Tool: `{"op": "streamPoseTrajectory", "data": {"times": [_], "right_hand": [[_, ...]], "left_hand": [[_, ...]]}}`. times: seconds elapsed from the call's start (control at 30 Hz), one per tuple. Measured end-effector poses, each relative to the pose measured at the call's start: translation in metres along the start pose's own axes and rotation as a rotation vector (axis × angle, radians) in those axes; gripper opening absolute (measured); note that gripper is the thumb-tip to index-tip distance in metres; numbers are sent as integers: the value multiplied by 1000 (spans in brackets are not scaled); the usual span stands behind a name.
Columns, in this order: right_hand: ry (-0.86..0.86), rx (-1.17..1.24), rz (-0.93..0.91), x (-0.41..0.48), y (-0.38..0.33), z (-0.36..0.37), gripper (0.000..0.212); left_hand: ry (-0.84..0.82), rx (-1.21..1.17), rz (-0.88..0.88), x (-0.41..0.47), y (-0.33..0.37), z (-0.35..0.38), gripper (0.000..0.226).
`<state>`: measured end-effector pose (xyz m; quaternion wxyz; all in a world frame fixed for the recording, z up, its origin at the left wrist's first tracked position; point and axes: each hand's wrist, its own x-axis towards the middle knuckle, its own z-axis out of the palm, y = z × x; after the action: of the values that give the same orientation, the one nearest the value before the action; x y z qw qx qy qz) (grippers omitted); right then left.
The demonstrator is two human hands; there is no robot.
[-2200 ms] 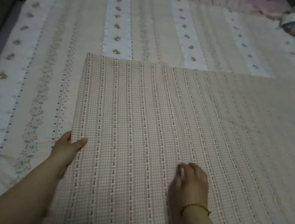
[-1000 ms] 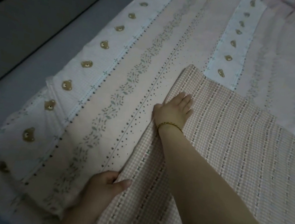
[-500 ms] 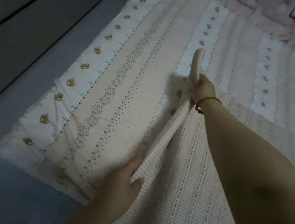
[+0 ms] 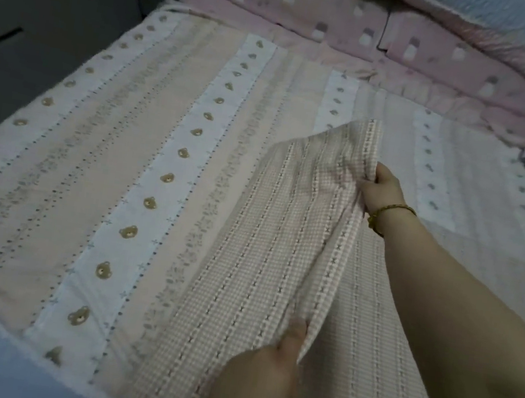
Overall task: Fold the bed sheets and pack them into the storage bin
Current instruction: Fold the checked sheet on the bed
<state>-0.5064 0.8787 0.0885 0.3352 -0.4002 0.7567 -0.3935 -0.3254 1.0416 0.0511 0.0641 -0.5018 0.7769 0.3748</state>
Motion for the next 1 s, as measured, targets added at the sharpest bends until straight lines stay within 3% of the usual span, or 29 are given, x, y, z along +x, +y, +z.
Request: {"op": "streamPoseTrajectory", "data": {"times": [0.13, 0.2, 0.27, 0.37, 0.47, 0.6, 0.83, 0.93, 1.0], "right_hand": [[15, 19, 59, 22, 77, -72, 40], [31, -9, 90, 37, 111, -94, 43], [21, 2, 161, 49, 148, -110, 52], [-54, 26, 338, 47, 201, -118, 68], [-48, 75, 354, 40, 237, -114, 68], [-94, 60, 274, 46, 246, -111, 63], [-11, 73, 161, 37, 252, -108, 61], [-30, 11, 112, 39, 255, -106, 64], [-16, 33, 125, 47, 253, -103, 67]], "left_hand": [[-103, -37, 0, 44, 72, 77, 62], [-61, -70, 15, 71, 88, 119, 61], [64, -58, 140, 96, 91, 160, 56], [40, -11, 325, 108, 86, 205, 55], [24, 150, 449, 110, 78, 231, 57], [80, 263, 440, 119, 76, 244, 59], [235, 284, 418, 116, 74, 245, 61], [438, 258, 231, 127, 62, 222, 61], [482, 284, 62, 137, 49, 203, 63]]}}
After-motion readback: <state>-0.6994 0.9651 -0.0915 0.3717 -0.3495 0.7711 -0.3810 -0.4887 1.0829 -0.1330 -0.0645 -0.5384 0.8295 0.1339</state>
